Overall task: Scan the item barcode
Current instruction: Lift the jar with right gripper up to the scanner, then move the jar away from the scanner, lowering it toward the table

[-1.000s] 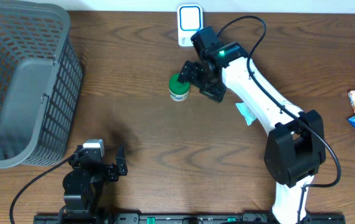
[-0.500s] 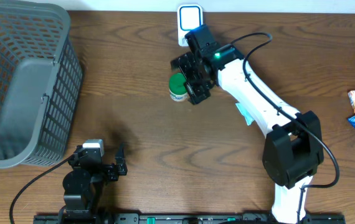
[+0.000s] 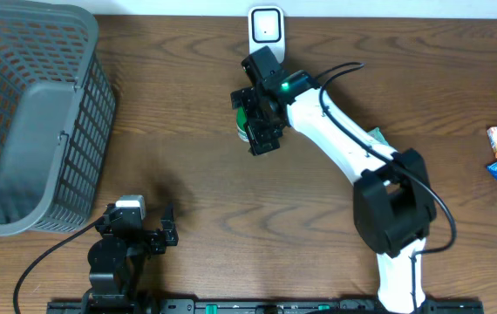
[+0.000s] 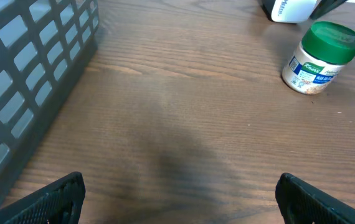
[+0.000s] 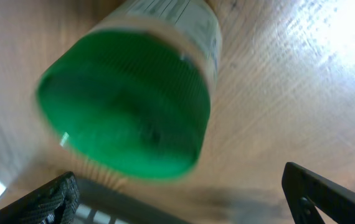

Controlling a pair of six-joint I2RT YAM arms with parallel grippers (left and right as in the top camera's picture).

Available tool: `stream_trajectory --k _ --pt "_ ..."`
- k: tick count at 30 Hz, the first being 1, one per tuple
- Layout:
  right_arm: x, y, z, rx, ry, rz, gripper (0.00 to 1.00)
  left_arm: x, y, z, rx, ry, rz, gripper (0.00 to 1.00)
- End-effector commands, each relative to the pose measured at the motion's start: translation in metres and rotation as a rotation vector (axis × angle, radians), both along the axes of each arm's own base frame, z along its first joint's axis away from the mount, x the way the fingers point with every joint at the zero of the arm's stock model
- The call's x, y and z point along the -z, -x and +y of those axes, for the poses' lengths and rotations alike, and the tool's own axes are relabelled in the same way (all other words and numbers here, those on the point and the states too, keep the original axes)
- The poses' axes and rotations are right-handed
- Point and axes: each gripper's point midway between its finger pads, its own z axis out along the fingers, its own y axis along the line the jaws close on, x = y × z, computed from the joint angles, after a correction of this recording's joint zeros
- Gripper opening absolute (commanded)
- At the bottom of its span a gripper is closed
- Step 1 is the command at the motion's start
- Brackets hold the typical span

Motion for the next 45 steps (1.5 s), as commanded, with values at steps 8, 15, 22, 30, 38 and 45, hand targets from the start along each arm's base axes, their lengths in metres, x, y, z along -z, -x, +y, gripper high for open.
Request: stream_trajectory --k 8,15,22,30,38,45 --pt "0.033 -0.017 -0.014 0.046 0.047 0.013 0.99 0.006 0.0 0.002 -0.004 -0.019 0.011 0.98" --pt "0.035 -0.023 -0.027 0.015 0.102 -0.024 0.96 0.006 0.0 0.002 -0.004 -0.019 0.011 0.98" --pt "0.035 -0.024 -0.028 -0.136 0.131 -0.087 0.75 0.006 0.0 0.002 -0.004 -0.019 0.011 0.98" --pt "0.034 -0.011 -0.035 -0.493 0.182 -0.164 0.52 0.006 0.0 0.002 -0.004 -0.019 0.011 0.98" --pt "-0.007 0.012 -0.086 -1.119 0.204 -0.309 0.56 0.006 0.0 0.002 -0.004 -0.019 0.011 0.98" --pt "-0.013 0.048 -0.13 -1.501 0.185 -0.259 0.63 0.006 0.0 0.002 -0.004 -0.019 0.011 0.98"
